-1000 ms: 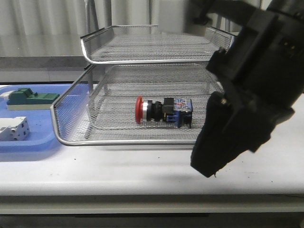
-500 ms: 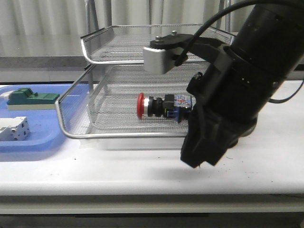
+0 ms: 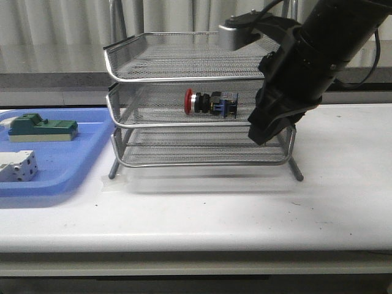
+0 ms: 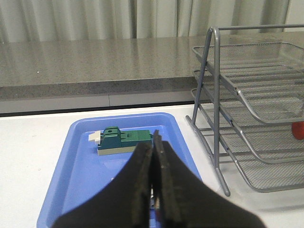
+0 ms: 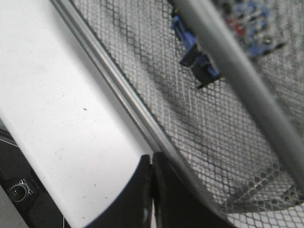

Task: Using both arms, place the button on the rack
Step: 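Push the extended middle tray back into the rack with the right gripper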

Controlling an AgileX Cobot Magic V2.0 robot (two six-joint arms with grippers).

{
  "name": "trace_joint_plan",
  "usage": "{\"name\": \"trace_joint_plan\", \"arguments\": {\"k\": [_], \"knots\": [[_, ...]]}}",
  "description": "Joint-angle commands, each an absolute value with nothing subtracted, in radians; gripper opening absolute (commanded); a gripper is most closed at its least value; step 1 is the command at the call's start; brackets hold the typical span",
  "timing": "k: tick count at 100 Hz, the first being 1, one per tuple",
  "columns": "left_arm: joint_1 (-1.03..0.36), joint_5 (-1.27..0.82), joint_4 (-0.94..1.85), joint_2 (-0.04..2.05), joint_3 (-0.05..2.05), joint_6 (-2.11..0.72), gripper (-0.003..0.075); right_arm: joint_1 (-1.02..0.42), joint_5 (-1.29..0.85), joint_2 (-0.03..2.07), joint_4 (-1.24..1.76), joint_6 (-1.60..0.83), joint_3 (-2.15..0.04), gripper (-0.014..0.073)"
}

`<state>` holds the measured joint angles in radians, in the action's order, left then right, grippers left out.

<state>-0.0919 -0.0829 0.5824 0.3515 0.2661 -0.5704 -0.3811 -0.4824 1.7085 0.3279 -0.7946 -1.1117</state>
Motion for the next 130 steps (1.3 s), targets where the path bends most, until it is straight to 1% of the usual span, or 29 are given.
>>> {"name": "trace_joint_plan", "arguments": {"k": [1, 13, 24, 40, 50, 78, 90, 106, 130], "knots": [[-0.091, -0.012, 0.594, 0.356, 0.294, -0.564, -0.0020, -0.376, -0.460, 1.667, 0.332, -0.800, -1.148, -0.0067], [-0.091, -0.012, 0.594, 0.356, 0.294, -0.564, -0.0020, -0.376, -0.548, 1.662, 0.346, -0.785, -1.148, -0.0067], [-0.091, -0.012, 0.594, 0.356, 0.294, -0.564, -0.0020, -0.376, -0.625, 1.637, 0.350, -0.718, -1.144, -0.0060], [-0.091, -0.012, 0.594, 0.356, 0.294, -0.564, -0.0020, -0.372, -0.630, 1.541, 0.330, -0.625, -1.102, -0.0060], [-0.091, -0.012, 0.594, 0.356, 0.294, -0.564, -0.0020, -0.337, -0.626, 1.465, 0.322, -0.569, -1.072, -0.0060], [-0.091, -0.012, 0.594, 0.356, 0.294, -0.564, -0.0020, -0.122, -0.577, 1.189, 0.322, -0.501, -0.932, -0.0060], [-0.091, -0.012, 0.594, 0.356, 0.294, -0.564, -0.0020, -0.057, -0.562, 1.046, 0.322, -0.477, -0.868, -0.0060], [-0.091, -0.012, 0.594, 0.356, 0.294, -0.564, -0.0020, -0.016, -0.564, 0.868, 0.323, -0.470, -0.782, -0.0060], [-0.091, -0.012, 0.594, 0.356, 0.294, -0.564, -0.0020, -0.014, -0.570, 0.588, 0.323, -0.406, -0.657, -0.0060]]}}
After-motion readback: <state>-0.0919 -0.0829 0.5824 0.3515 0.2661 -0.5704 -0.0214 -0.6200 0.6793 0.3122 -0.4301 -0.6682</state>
